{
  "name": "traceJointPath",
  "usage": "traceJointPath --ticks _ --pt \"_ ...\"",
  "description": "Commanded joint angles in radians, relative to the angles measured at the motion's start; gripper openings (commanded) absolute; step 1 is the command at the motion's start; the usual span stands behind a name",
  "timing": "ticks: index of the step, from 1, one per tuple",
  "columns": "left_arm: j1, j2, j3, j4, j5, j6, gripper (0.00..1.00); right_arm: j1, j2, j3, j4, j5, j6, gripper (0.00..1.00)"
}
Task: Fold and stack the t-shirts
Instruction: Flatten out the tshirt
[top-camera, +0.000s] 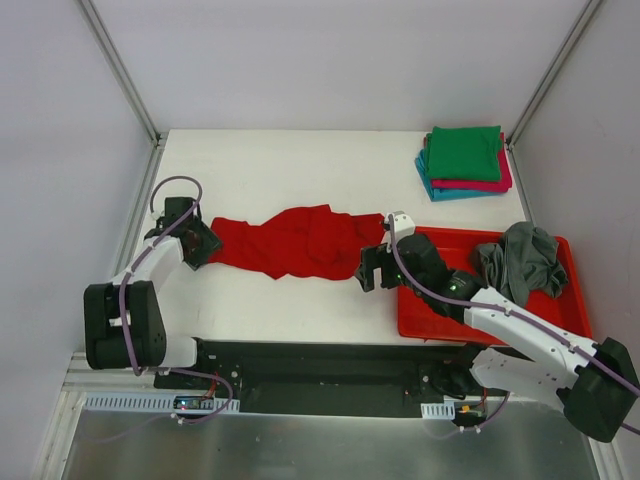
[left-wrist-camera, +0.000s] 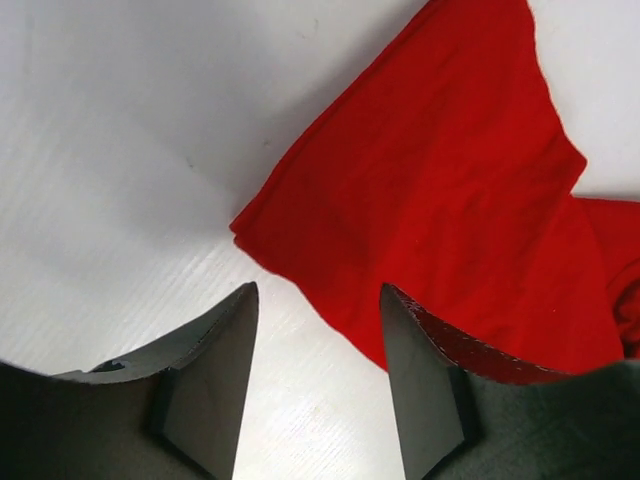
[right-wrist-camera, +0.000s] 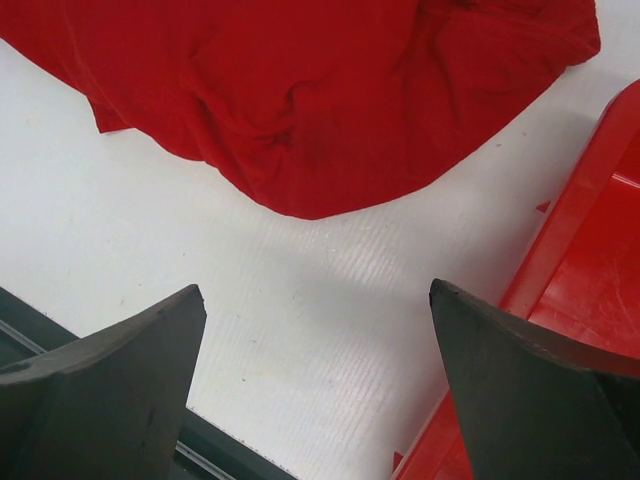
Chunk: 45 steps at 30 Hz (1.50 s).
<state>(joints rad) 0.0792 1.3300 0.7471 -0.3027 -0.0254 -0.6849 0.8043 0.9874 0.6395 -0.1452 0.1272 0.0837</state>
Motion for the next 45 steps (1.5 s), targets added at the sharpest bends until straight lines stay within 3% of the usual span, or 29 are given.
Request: traceJointPath --ticks 1,4,9,19,24,27,31,39,45 --pt "0.005 0.079 0.021 0.059 0.064 0.015 0.50 0.004 -0.024 -0.001 0.038 0.026 -0.016 0.96" --pt "0.005 0.136 0.041 0.057 0.050 0.025 0.46 0.006 -0.010 0.000 0.035 0.020 -0.010 0.96" --pt "0.010 0.160 0.055 0.057 0.051 0.016 0.00 0.006 0.023 0.020 0.029 0.023 -0.030 0.96" --pt "0.010 -0.066 -0.078 0.057 0.048 0.025 0.00 0.050 0.282 0.207 -0.027 0.051 -0.072 0.99" --pt "0.008 -0.133 -0.124 0.057 0.032 0.025 0.00 0.059 0.512 0.373 -0.040 0.123 -0.039 0.88" --pt "0.010 -0.130 -0.115 0.056 0.041 0.030 0.00 0.065 0.635 0.480 -0.066 0.111 -0.134 0.81" --pt "0.010 -0.109 -0.111 0.056 0.058 0.033 0.00 0.121 0.723 0.601 -0.088 0.156 -0.298 0.81" --pt "0.010 -0.083 -0.103 0.056 0.094 0.035 0.00 0.153 0.865 0.742 -0.155 0.028 -0.318 0.80" --pt "0.010 -0.100 -0.109 0.056 0.081 0.033 0.00 0.156 0.930 0.802 -0.197 0.104 -0.288 0.72"
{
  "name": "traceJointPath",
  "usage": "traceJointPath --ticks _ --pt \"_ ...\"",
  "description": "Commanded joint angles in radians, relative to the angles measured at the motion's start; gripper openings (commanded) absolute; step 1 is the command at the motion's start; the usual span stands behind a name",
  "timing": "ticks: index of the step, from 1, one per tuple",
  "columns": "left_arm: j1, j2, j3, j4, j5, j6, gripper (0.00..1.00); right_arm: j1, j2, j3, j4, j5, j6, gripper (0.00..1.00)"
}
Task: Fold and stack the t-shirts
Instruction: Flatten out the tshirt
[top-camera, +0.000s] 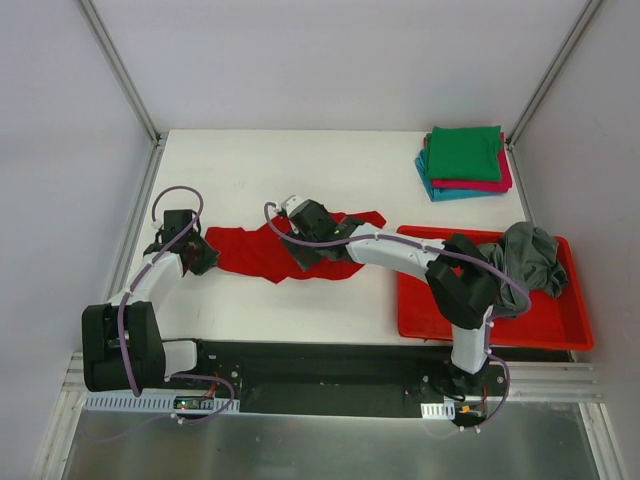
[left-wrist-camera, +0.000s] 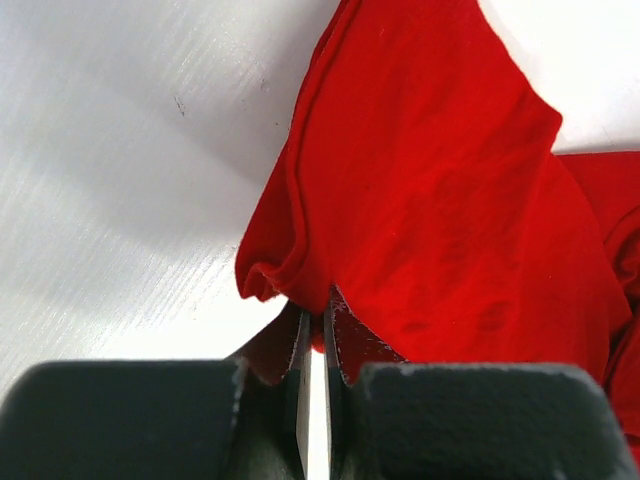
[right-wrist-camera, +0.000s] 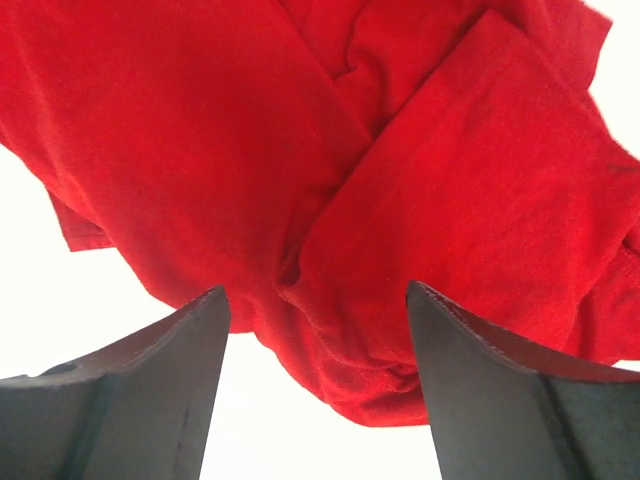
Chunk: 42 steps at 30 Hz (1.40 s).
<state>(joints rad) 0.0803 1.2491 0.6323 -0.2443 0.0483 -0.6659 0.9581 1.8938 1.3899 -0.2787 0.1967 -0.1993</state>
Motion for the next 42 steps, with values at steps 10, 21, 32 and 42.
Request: traceJointPath --ticks 10,21,32,42 --pt "0.010 -0.033 0.003 -0.004 0.016 0.017 0.00 -0.021 0.083 0.078 -0.068 0.064 0.021 0.54" --pt "0.009 -0.040 0.000 -0.007 0.001 0.017 0.00 -0.038 0.045 0.064 -0.053 0.086 0.031 0.18" --pt "0.007 -0.086 0.020 -0.042 -0.042 0.014 0.00 -0.059 -0.212 -0.103 -0.053 0.263 0.115 0.01" --pt "0.009 -0.483 0.179 -0.220 -0.051 -0.015 0.00 -0.067 -0.698 -0.126 -0.145 0.388 0.072 0.01"
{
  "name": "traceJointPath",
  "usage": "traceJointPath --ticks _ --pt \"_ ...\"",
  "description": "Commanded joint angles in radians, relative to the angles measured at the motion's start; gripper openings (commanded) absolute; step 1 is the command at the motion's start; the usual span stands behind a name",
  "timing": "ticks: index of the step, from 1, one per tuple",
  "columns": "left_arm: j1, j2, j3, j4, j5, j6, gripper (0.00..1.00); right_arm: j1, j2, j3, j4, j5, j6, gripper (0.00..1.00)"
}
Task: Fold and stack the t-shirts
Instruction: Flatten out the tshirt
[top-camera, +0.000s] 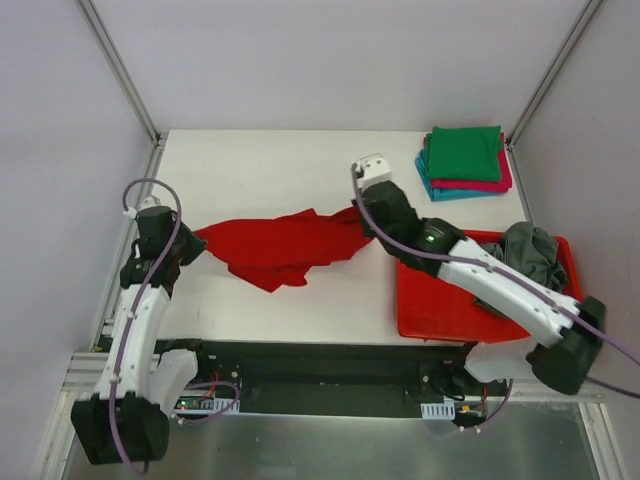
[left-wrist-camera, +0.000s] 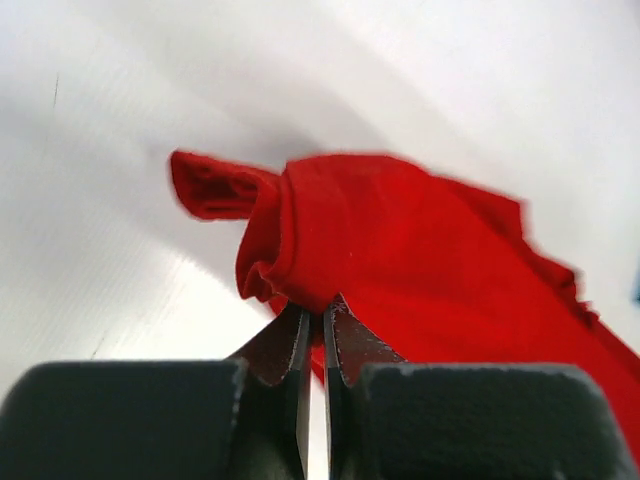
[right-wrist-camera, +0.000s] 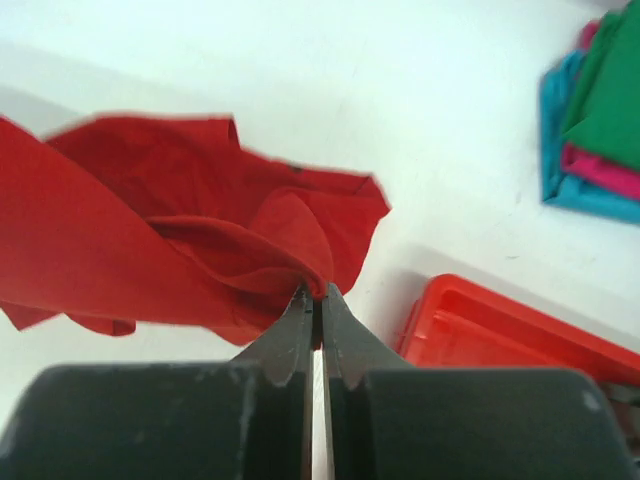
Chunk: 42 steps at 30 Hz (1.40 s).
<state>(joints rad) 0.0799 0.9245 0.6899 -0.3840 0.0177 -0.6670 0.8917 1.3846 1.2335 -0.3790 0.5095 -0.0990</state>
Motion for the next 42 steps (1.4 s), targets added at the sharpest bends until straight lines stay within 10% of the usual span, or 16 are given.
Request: traceJointPath --ticks 1,8,14,20,31,35,37,39,42 --pt "0.008 -0.205 0.155 -0.108 -0.028 -0.029 0.00 0.001 -0.241 0.047 -0.060 0.075 -0.034 0.00" --pt "0.009 -0.479 0.419 -0.167 -0.053 -0.085 0.00 0.006 -0.498 0.233 -0.122 -0.136 -0.085 0.01" --pt "0.009 -0.474 0.778 -0.174 0.112 -0.003 0.00 0.009 -0.510 0.553 -0.210 -0.552 -0.053 0.01" --pt "0.009 -0.469 0.985 -0.182 0.182 0.020 0.00 0.007 -0.464 0.793 -0.257 -0.635 -0.037 0.01" --pt "0.009 -0.323 0.742 -0.181 0.053 0.032 0.00 -0.019 -0.231 0.765 -0.201 -0.061 -0.151 0.00" --pt "0.009 -0.235 0.530 -0.181 -0.203 0.000 0.02 -0.210 -0.075 0.657 -0.085 -0.156 -0.082 0.00" --pt "0.011 -0.163 0.418 -0.181 -0.245 -0.008 0.28 -0.273 0.034 0.574 0.041 -0.221 -0.082 0.00" --pt "0.009 -0.084 0.343 -0.179 -0.242 -0.019 0.99 -0.312 0.152 0.520 0.142 -0.334 -0.093 0.06" --pt "0.009 0.034 0.303 -0.193 -0.260 -0.011 0.99 -0.336 0.392 0.627 0.088 -0.397 -0.080 0.49"
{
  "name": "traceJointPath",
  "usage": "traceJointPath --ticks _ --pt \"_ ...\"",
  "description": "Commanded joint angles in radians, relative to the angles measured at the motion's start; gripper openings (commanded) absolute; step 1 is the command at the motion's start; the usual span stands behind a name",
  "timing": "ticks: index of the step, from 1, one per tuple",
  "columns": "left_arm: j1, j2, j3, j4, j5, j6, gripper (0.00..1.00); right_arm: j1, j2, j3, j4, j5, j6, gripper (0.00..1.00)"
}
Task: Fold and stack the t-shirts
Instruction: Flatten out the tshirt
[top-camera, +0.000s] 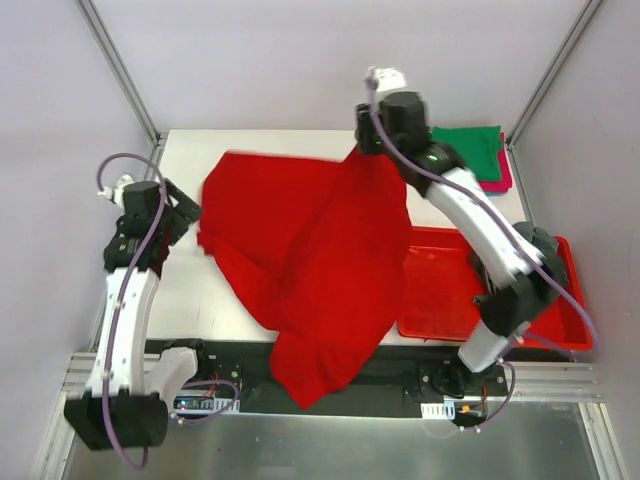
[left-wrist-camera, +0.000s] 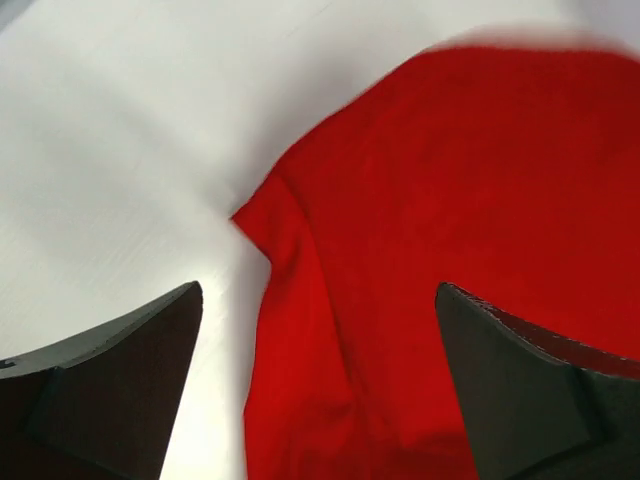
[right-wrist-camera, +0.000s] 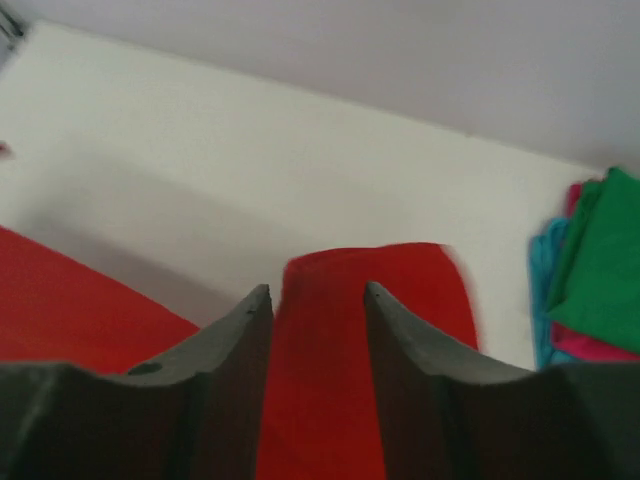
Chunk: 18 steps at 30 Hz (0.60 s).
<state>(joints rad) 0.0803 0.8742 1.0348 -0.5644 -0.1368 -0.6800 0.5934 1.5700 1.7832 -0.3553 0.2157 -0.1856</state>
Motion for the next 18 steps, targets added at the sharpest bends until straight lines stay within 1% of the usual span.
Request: traceJointPath --ticks 1,2,3,4,5,6,8,9,11,13,15,18 --pt "0.010 0.110 -0.041 -0.021 -0.113 0.010 0.99 -0.040 0.276 0.160 -0.004 -0.096 0.005 0.63" --pt "0.010 0.132 -0.036 -0.032 -0.124 0.011 0.99 -0.041 0.341 0.236 -0.063 -0.085 -0.001 0.75" --pt "0.010 0.143 -0.038 -0.041 -0.138 0.005 0.99 -0.040 0.378 0.283 -0.115 -0.085 -0.003 0.83" --pt "0.010 0.144 -0.045 -0.043 -0.148 -0.003 0.99 -0.037 0.398 0.303 -0.144 -0.087 -0.003 0.89" --pt "0.012 0.140 -0.057 -0.043 -0.155 -0.013 0.99 -0.032 0.392 0.291 -0.151 -0.081 -0.003 0.99" --pt "0.010 0.134 -0.070 -0.037 -0.158 -0.026 0.99 -0.018 0.371 0.248 -0.140 -0.059 -0.008 0.96" --pt "0.010 0.128 -0.094 -0.020 -0.136 -0.026 0.99 0.017 0.300 0.106 -0.117 0.002 -0.018 0.96" --pt "0.010 0.131 -0.105 -0.006 -0.117 -0.015 0.99 0.040 0.256 0.031 -0.110 0.060 -0.012 0.96" --pt "0.010 0.144 -0.134 0.001 -0.081 -0.019 0.99 0.086 0.155 -0.112 -0.119 0.111 0.035 0.96" --pt "0.010 0.163 -0.166 0.029 -0.028 -0.023 0.99 0.126 0.069 -0.271 -0.105 0.096 0.125 0.96" --pt "0.010 0.192 -0.185 0.079 0.086 0.006 0.99 0.176 0.006 -0.445 -0.050 -0.010 0.214 0.96" --pt "0.010 0.250 -0.206 0.168 0.267 0.028 0.99 0.253 -0.048 -0.618 0.007 -0.050 0.323 0.96"
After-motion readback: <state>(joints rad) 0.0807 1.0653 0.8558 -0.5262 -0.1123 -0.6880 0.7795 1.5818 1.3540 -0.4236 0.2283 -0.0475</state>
